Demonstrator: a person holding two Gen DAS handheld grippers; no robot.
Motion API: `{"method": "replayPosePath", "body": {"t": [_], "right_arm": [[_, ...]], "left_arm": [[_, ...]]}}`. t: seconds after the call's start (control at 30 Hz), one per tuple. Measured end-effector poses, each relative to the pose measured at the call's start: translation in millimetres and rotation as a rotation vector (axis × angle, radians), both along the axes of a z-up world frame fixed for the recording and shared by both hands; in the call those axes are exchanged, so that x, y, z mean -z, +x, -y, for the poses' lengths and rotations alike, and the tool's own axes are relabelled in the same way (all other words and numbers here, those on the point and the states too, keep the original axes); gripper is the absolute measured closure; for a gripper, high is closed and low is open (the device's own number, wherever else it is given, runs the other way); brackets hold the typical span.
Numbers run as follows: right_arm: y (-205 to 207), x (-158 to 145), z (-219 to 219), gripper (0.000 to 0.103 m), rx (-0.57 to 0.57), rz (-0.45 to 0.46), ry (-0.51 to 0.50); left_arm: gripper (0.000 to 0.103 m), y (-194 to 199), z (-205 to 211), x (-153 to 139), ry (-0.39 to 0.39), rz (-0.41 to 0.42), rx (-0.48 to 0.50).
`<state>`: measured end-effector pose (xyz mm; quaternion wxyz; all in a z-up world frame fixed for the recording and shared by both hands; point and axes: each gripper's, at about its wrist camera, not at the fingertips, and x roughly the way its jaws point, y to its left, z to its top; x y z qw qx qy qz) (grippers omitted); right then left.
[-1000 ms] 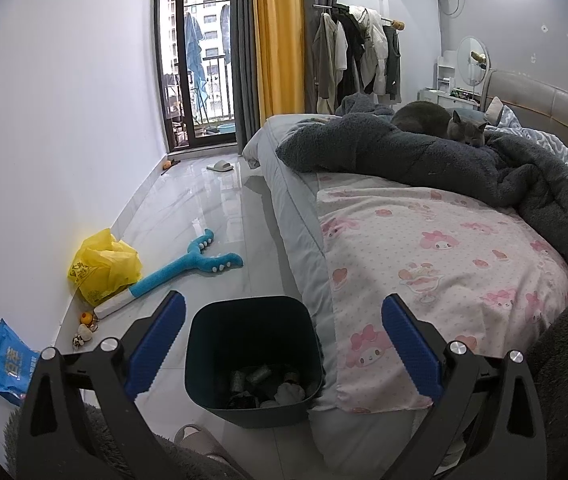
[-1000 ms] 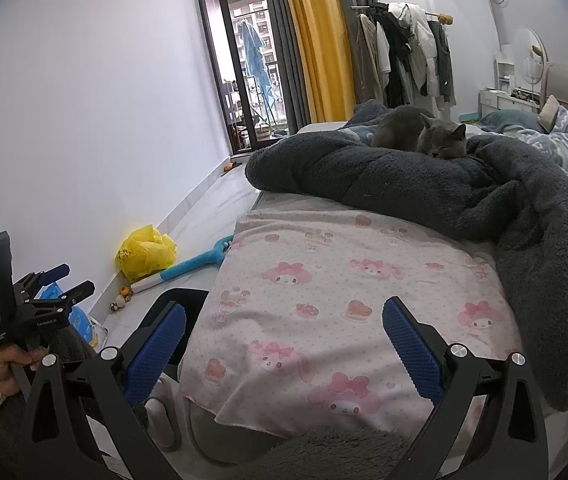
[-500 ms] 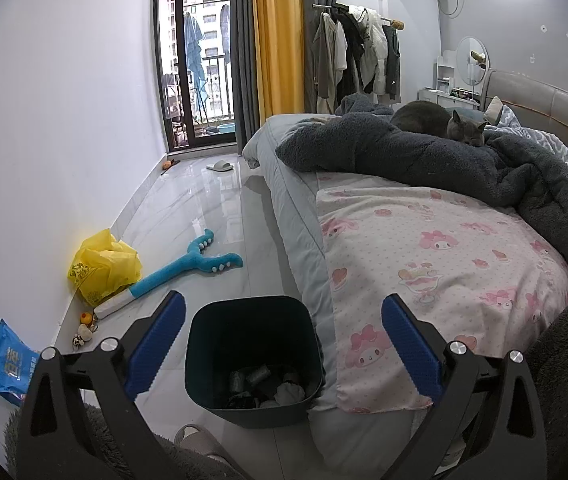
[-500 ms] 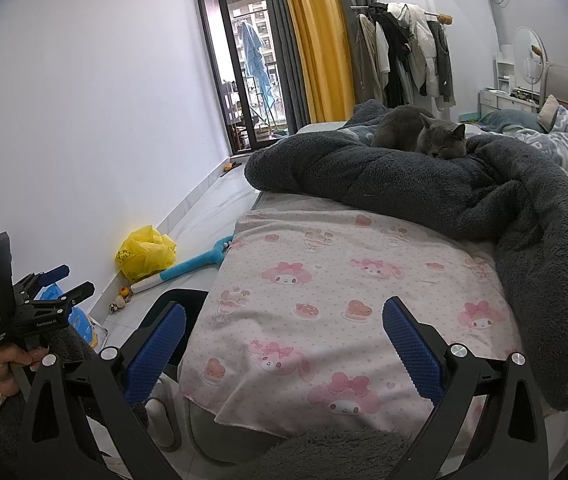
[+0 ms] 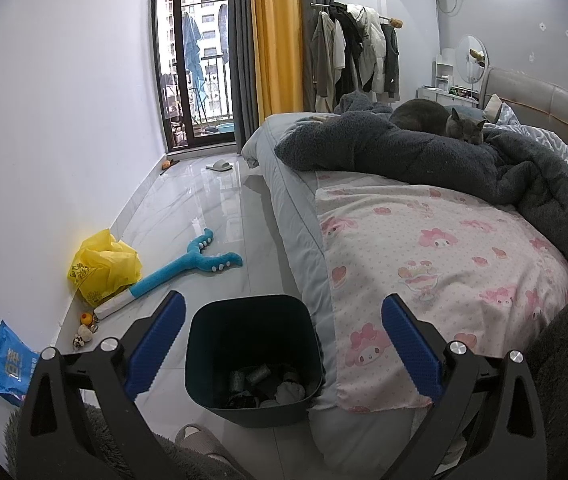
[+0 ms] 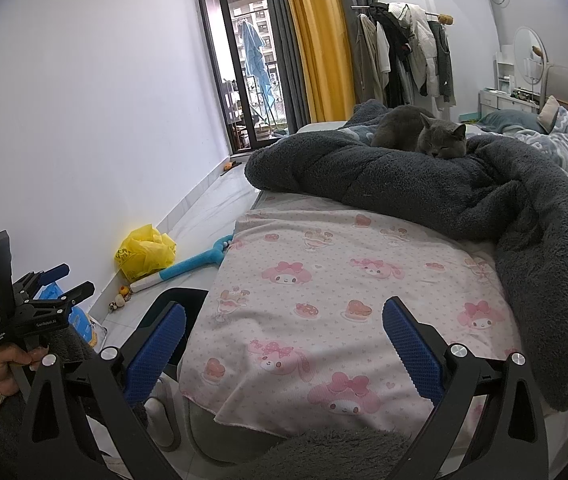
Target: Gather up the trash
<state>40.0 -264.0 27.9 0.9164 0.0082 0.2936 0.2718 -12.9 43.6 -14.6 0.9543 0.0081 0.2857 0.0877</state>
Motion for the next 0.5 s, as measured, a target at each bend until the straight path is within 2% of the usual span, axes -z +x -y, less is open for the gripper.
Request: {"method": "replayPosePath", "body": {"t": [0.5], "right_arm": [[0.8,-0.5,0.0,0.003,0.000,-0.001,0.000]], "left_arm": [[0.003,-0.3,-0.6,-0.1,-0.006,0.000,0.002]]}}
